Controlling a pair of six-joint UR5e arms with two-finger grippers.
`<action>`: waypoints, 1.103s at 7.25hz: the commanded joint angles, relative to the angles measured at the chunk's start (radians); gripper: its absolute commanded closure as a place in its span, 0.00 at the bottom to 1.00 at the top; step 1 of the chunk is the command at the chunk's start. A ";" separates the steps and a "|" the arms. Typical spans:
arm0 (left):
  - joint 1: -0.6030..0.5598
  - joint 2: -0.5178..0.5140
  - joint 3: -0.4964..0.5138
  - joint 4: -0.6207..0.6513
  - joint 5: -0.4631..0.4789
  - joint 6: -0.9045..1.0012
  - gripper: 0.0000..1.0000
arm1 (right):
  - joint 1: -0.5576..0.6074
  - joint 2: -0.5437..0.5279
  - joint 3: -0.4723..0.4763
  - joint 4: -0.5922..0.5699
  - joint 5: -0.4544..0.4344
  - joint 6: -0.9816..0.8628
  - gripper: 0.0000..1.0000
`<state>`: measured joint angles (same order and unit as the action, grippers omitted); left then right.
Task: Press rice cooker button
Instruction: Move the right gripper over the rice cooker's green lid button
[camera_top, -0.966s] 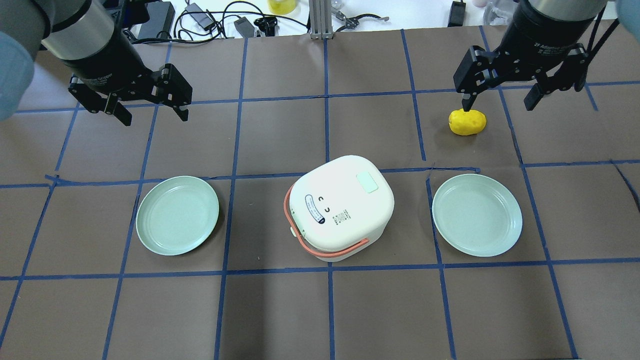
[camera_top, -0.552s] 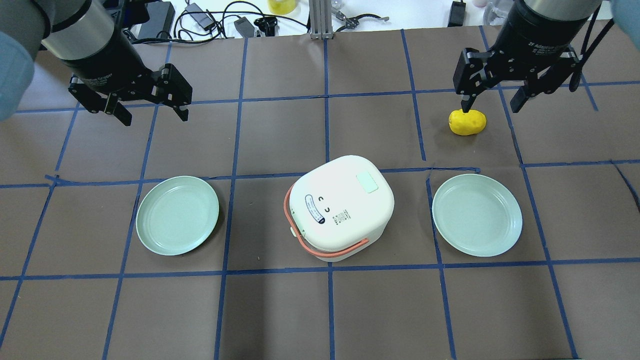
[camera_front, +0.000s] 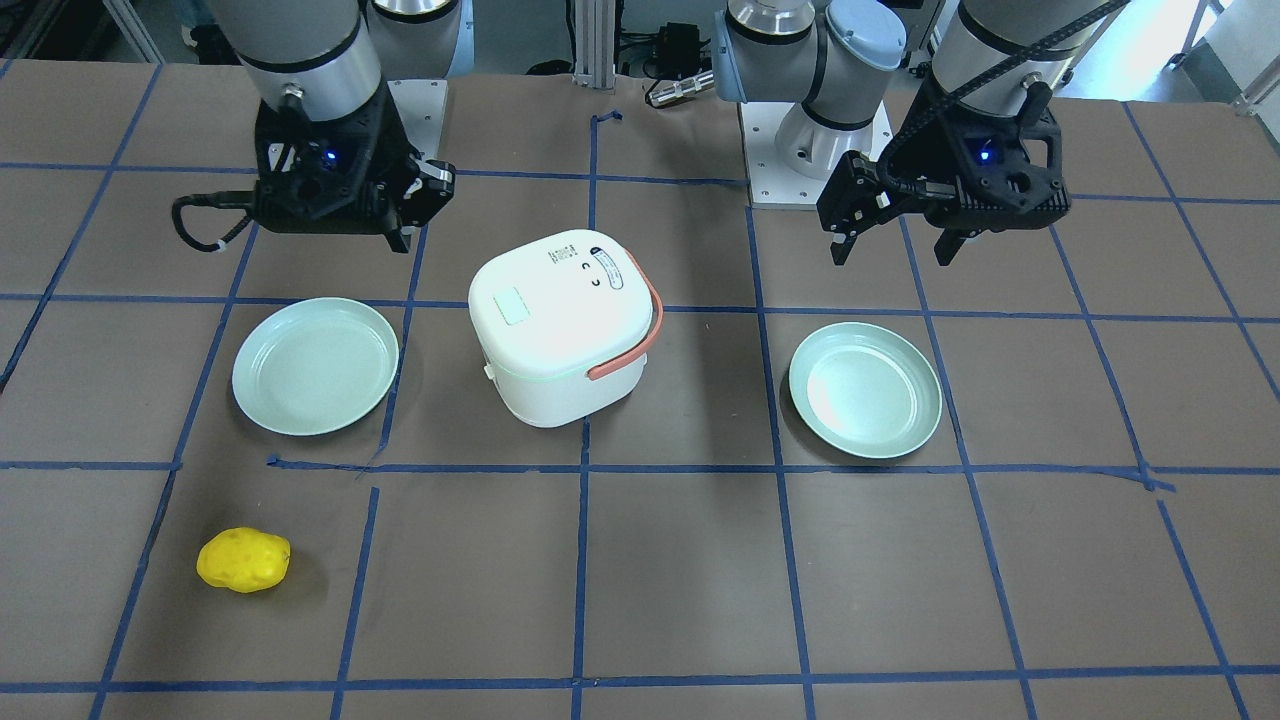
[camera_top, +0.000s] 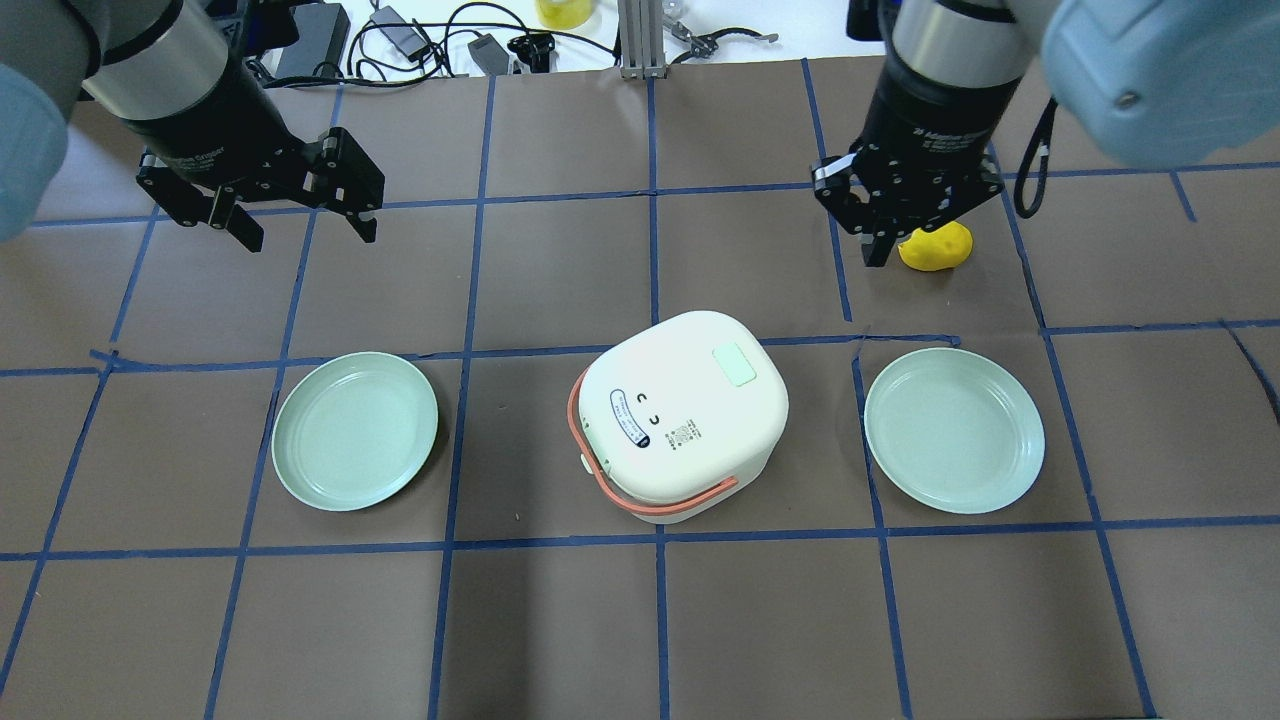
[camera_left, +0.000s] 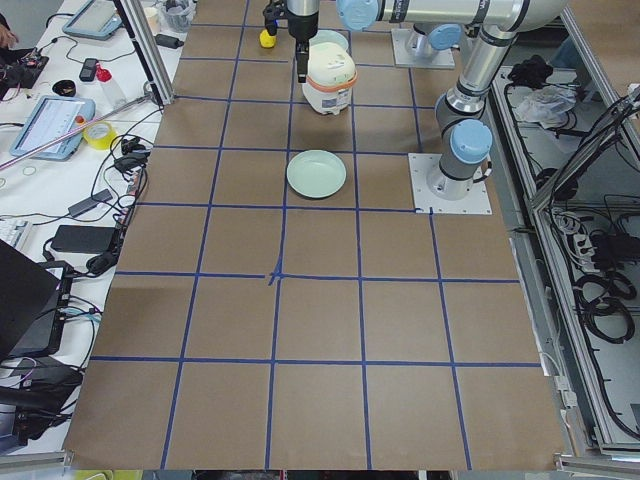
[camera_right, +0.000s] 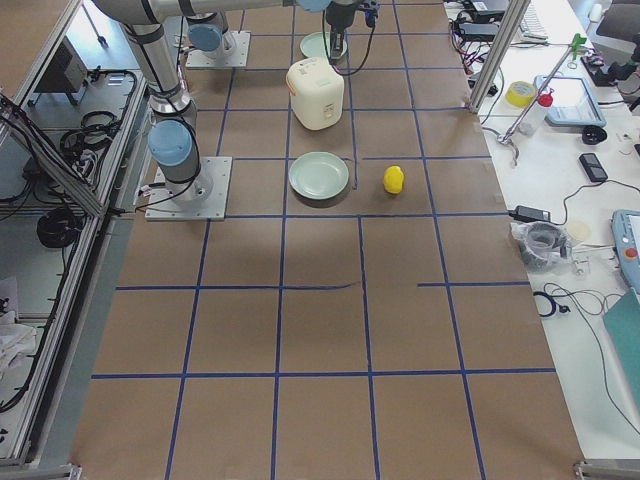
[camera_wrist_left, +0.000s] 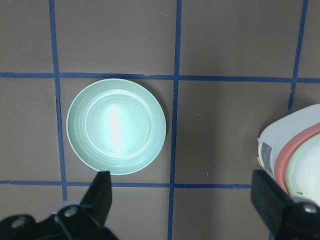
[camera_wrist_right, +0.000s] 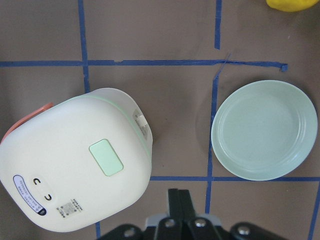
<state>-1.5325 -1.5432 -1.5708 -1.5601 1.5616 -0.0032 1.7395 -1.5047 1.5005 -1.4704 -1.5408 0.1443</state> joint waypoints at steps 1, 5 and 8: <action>0.000 0.000 0.000 0.000 0.000 0.000 0.00 | 0.075 0.038 0.041 -0.072 0.002 0.006 1.00; 0.000 0.000 0.000 0.000 0.000 0.000 0.00 | 0.097 0.049 0.168 -0.194 0.030 0.006 1.00; 0.000 0.000 0.000 0.000 0.000 -0.001 0.00 | 0.098 0.079 0.175 -0.208 0.051 0.004 1.00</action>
<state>-1.5325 -1.5432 -1.5708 -1.5600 1.5616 -0.0038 1.8365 -1.4403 1.6731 -1.6703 -1.4950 0.1494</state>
